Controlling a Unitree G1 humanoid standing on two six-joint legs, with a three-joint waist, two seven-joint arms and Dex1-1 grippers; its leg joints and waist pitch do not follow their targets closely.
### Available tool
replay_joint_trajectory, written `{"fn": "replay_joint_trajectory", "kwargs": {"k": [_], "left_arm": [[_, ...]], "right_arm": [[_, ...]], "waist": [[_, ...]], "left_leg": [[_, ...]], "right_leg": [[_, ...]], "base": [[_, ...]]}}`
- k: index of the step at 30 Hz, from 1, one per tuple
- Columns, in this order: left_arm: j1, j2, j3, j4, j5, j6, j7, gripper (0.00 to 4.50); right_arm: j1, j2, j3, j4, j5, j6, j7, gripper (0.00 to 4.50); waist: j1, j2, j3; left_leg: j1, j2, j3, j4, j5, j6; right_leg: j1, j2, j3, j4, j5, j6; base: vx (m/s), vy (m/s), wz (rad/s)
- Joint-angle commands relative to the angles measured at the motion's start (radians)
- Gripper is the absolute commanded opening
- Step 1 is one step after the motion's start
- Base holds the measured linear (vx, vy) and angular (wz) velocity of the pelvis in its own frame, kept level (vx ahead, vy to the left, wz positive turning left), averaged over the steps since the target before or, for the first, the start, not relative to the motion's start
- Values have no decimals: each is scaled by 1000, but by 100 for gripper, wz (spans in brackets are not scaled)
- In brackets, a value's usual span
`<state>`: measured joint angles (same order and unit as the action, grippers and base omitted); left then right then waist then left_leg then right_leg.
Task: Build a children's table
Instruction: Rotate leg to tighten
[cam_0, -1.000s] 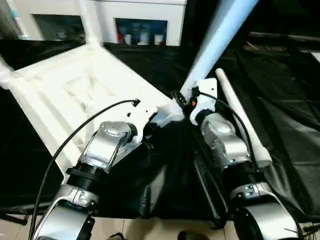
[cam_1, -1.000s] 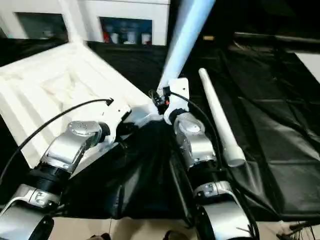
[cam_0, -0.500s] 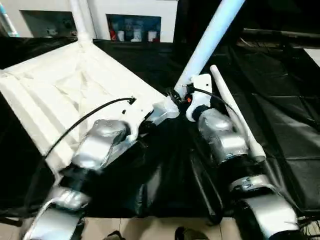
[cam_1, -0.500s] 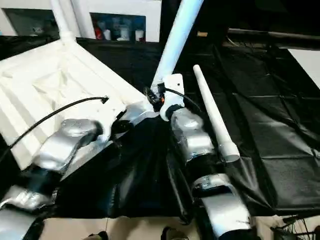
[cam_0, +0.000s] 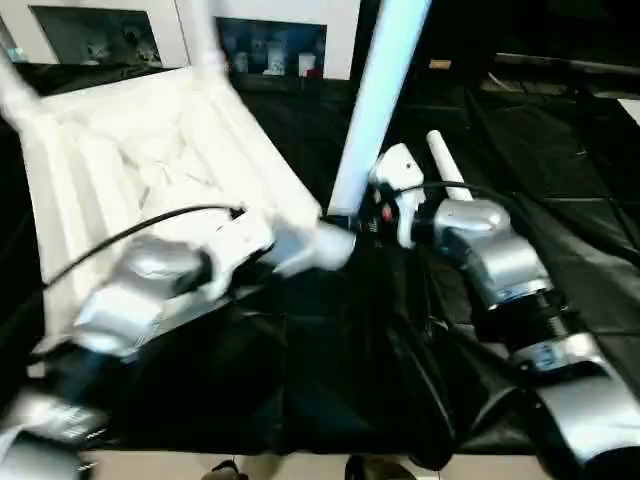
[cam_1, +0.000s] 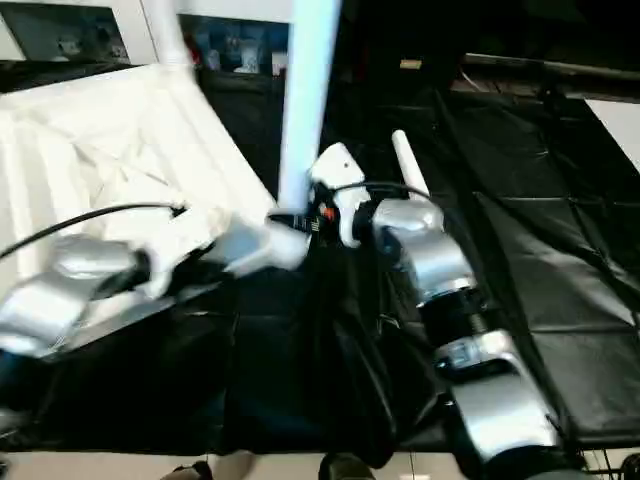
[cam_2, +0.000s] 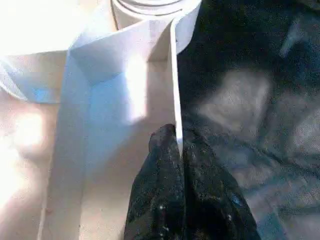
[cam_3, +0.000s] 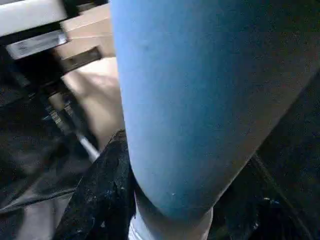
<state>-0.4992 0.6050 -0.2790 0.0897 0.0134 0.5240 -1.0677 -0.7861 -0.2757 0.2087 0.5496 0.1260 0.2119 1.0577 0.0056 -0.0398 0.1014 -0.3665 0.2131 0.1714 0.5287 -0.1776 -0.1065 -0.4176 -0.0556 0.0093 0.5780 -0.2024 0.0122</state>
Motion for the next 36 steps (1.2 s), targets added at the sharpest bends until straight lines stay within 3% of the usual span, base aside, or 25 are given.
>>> {"fn": "replay_joint_trajectory", "kwargs": {"k": [1, 4, 11, 15, 17, 20, 21, 22, 24, 27, 28, 31, 32, 33, 36], "left_arm": [[26, 17, -40, -41, -23, -3, -82, 0], [40, 45, -36, -63, -54, -1, -131, 0], [46, 59, -40, -70, -58, 4, -131, 0], [43, 25, -40, -52, -40, 29, -71, 0], [41, 9, -40, -44, -35, 42, -47, 0], [31, -51, -41, -23, -26, 96, 31, 0], [26, -74, -43, -11, -20, 112, 60, 0], [21, -95, -45, -1, -14, 125, 85, 0], [16, -112, -49, 11, -9, 130, 102, 0], [-6, -187, -63, 43, 1, 168, 160, 0], [-17, -216, -70, 56, 9, 178, 184, 0], [-32, -262, -77, 81, 25, 190, 224, 0], [-44, -297, -84, 99, 35, 202, 254, 0], [-46, -303, -85, 103, 35, 203, 258, 0], [-64, -339, -86, 128, 42, 205, 285, 0]], "right_arm": [[75, -31, 107, 95, -53, 91, 58, 184], [80, -56, 126, 85, -42, 118, 131, 184], [78, -66, 142, 130, -88, 62, 156, 184], [98, -28, 122, 133, -93, 67, 52, 184], [104, -10, 112, 140, -96, 75, -5, 184], [126, 57, 60, 164, -95, 114, -190, 184], [133, 83, 37, 169, -92, 131, -261, 184], [140, 107, 18, 173, -90, 147, -324, 184], [146, 128, 1, 175, -82, 163, -366, 184], [153, 202, -69, 209, -45, 210, -525, 184], [149, 227, -99, 231, -35, 209, -601, 184], [136, 259, -126, 259, -15, 215, -662, 184], [125, 284, -146, 277, -6, 225, -709, 184], [122, 288, -148, 280, -7, 227, -716, 184], [107, 303, -147, 301, -20, 224, -741, 184]], "waist": [[3, 10, -44], [6, 11, -42], [14, 9, -46], [17, 8, -47], [18, 6, -39], [16, 4, -20], [16, 4, -20], [12, 5, -19], [5, 2, -19], [-1, 4, -15], [-3, 5, -12], [-9, 10, -13], [-9, 11, -12], [-9, 14, -10], [-13, 18, -7]], "left_leg": [[10, 0, 21, -35, -9, 80], [14, 4, 21, -37, -33, 79], [15, 3, 22, -31, -23, 81], [15, 3, 23, -29, -24, 76], [14, 4, 22, -35, -77, 59], [18, 7, 12, -55, -298, -23], [18, 7, 12, -55, -298, -23], [22, 7, 2, -60, -355, -46], [16, 4, -8, -65, -378, -48], [26, 1, -13, -64, -441, -42], [35, -3, -19, -63, -496, -42], [31, -6, -34, -76, -544, -43], [35, -5, -35, -76, -564, -44], [48, -6, -35, -75, -602, -45], [45, -6, -44, -83, -658, -40]], "right_leg": [[61, -30, 13, -22, 277, -281], [57, -32, 13, -24, 206, -291], [57, -35, 14, -20, 198, -300], [57, -33, 15, -18, 195, -298], [53, -36, 15, -27, 109, -287], [38, -48, 23, -62, -328, -205], [38, -48, 23, -62, -328, -205], [29, -54, 24, -75, -494, -148], [27, -55, 22, -83, -575, -106], [7, -52, 22, -97, -653, -70], [-3, -53, 18, -108, -717, -47], [3, -48, 4, -111, -696, -33], [0, -47, 2, -115, -693, -32], [-9, -43, -4, -121, -687, -33], [2, -46, -25, -130, -671, -30]], "base": [[0, 0, 0], [0, 0, 0], [0, 0, 0], [0, 0, 0], [0, 0, 0], [-62, -11, -3], [-79, -12, -6], [-79, -12, -6], [-76, 1, -11], [-69, 8, -7], [-64, 6, -2], [-59, 17, -10], [-57, 29, -7], [-57, 28, -1], [-36, 21, -2]]}}
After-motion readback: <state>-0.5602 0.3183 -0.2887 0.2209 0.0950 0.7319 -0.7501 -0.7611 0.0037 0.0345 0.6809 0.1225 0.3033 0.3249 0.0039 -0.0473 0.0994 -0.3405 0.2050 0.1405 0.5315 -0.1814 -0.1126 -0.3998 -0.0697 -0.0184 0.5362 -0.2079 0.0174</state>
